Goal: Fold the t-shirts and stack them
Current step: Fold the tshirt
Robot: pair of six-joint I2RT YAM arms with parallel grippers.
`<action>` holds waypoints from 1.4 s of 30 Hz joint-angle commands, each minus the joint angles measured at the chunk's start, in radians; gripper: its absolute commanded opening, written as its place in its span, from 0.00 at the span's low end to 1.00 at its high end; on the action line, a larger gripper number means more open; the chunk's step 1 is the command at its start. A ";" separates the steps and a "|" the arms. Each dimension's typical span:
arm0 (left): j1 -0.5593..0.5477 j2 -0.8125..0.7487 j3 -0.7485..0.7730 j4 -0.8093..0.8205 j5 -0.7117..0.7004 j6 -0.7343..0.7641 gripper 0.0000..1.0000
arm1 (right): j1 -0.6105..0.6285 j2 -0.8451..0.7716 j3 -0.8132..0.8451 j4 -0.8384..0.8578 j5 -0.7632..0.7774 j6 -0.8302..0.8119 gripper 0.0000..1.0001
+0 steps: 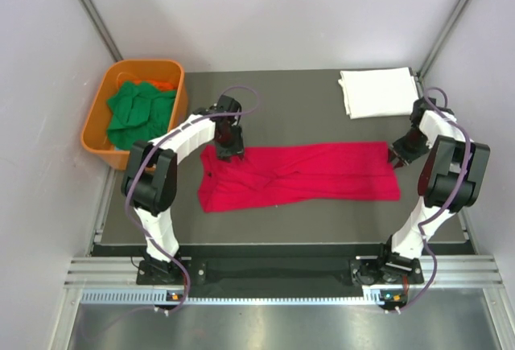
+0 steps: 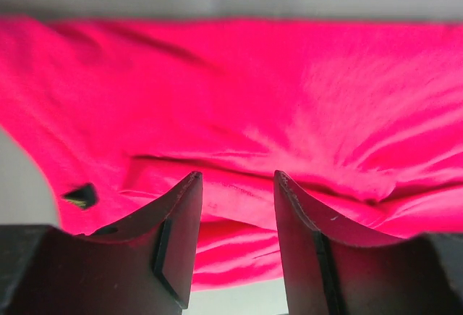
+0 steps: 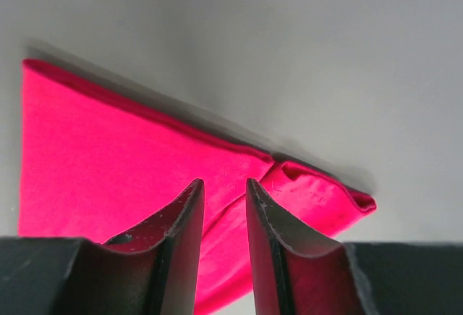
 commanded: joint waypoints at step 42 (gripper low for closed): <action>0.263 -0.332 -0.022 -0.005 0.334 -0.026 0.51 | 0.598 -0.460 -0.242 0.763 -0.214 -0.619 0.43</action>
